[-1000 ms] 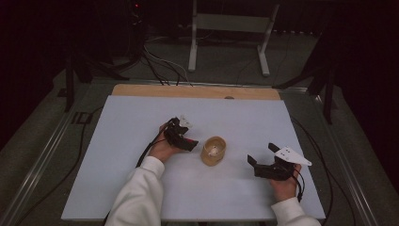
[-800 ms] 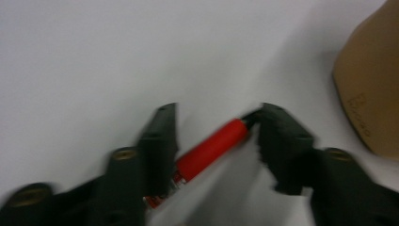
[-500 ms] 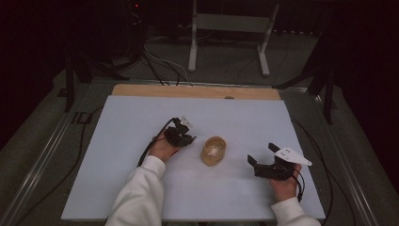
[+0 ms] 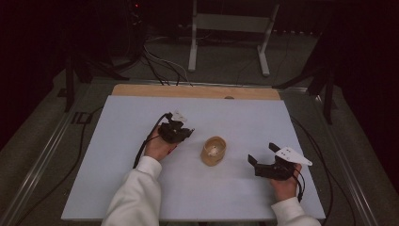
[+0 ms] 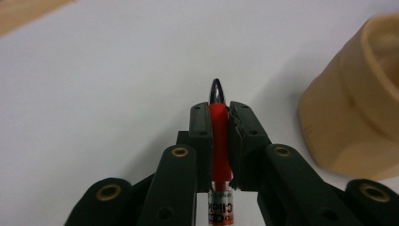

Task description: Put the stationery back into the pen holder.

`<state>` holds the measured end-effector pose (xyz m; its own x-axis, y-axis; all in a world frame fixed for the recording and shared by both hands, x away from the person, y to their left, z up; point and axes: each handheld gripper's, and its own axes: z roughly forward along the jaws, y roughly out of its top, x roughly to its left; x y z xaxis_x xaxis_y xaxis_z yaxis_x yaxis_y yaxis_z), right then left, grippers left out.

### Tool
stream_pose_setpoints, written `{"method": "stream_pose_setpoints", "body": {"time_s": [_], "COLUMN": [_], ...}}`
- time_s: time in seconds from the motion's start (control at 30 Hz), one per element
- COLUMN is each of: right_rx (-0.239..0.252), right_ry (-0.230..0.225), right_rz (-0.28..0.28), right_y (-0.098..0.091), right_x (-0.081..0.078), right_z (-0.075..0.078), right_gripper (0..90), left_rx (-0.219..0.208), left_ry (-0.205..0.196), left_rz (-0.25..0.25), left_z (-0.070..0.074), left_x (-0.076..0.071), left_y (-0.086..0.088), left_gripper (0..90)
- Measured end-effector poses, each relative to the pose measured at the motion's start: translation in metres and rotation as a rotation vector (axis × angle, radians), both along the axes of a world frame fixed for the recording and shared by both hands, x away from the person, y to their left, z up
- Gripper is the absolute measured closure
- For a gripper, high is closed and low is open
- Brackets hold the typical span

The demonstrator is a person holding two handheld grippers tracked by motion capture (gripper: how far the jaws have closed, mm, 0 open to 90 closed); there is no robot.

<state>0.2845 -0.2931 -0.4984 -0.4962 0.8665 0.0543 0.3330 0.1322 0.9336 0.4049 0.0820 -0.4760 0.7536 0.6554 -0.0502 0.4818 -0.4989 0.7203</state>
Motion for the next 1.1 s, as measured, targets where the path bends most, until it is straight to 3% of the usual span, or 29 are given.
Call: {"method": "stream_pose_setpoints", "body": {"time_s": [0.27,0.5,1.1], "right_rx": [0.005,0.014,0.021], "right_ry": [-0.004,-0.036,-0.035], "right_rz": [0.0,-0.006,-0.007], "right_y": [0.0,0.0,0.001], "right_x": [-0.002,-0.006,-0.007], "right_z": [0.001,0.004,0.005], "right_gripper": [0.2,1.0,0.9], "left_rx": [-0.08,-0.092,-0.115], "left_ry": [-0.048,-0.089,-0.134], "left_rz": [0.025,0.035,0.038], "left_z": [0.017,0.031,0.048], "left_x": [-0.014,-0.023,-0.035], "left_y": [0.008,0.012,0.014], "left_gripper": [81.4,81.4,81.3]}}
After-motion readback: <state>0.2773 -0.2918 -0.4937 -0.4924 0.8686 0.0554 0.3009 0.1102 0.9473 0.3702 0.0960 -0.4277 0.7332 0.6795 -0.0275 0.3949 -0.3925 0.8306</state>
